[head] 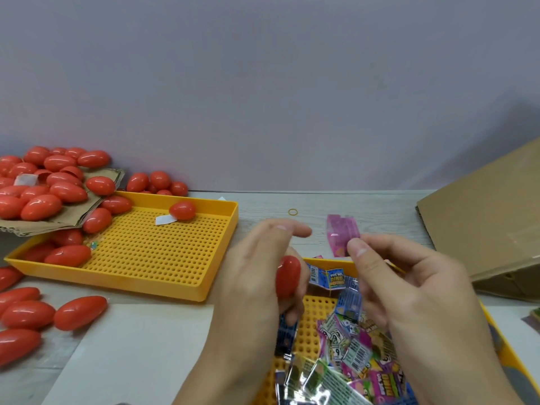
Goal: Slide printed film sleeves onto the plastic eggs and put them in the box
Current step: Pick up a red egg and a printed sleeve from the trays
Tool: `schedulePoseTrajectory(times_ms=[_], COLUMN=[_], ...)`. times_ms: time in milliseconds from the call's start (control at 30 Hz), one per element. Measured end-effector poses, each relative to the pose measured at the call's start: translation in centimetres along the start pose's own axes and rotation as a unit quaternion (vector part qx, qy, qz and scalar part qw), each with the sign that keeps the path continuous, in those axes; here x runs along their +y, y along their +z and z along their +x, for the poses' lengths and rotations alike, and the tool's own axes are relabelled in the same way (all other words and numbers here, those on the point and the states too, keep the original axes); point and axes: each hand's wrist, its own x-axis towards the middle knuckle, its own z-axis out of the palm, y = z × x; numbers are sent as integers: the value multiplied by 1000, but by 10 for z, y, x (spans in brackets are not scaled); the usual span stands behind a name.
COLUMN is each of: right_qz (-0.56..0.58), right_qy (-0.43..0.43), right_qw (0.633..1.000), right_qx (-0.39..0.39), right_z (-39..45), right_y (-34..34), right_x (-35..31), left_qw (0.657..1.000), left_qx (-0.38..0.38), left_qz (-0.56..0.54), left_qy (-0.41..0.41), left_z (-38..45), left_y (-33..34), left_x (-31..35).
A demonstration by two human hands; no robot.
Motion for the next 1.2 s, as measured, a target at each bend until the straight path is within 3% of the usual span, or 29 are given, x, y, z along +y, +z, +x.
schedulePoseTrajectory(times_ms=[100,333,933,1200], right_qz=[-4,-38,-56,-47], right_qy=[18,21,6,12], right_qw=[998,998,998,998], right_qx=[52,52,5,25], right_z=[3,3,3,3], right_y=[-6,-2,-1,-2], right_x=[4,5,4,3], left_qw=[996,997,998,999], left_qx=[10,58,38,2], left_qz=[-71,45,43,45], left_qy=[-48,-14,-4,-22], left_z=[3,4,5,2], left_y=[1,4,6,5], left_x=[-3,-9,-7,-10])
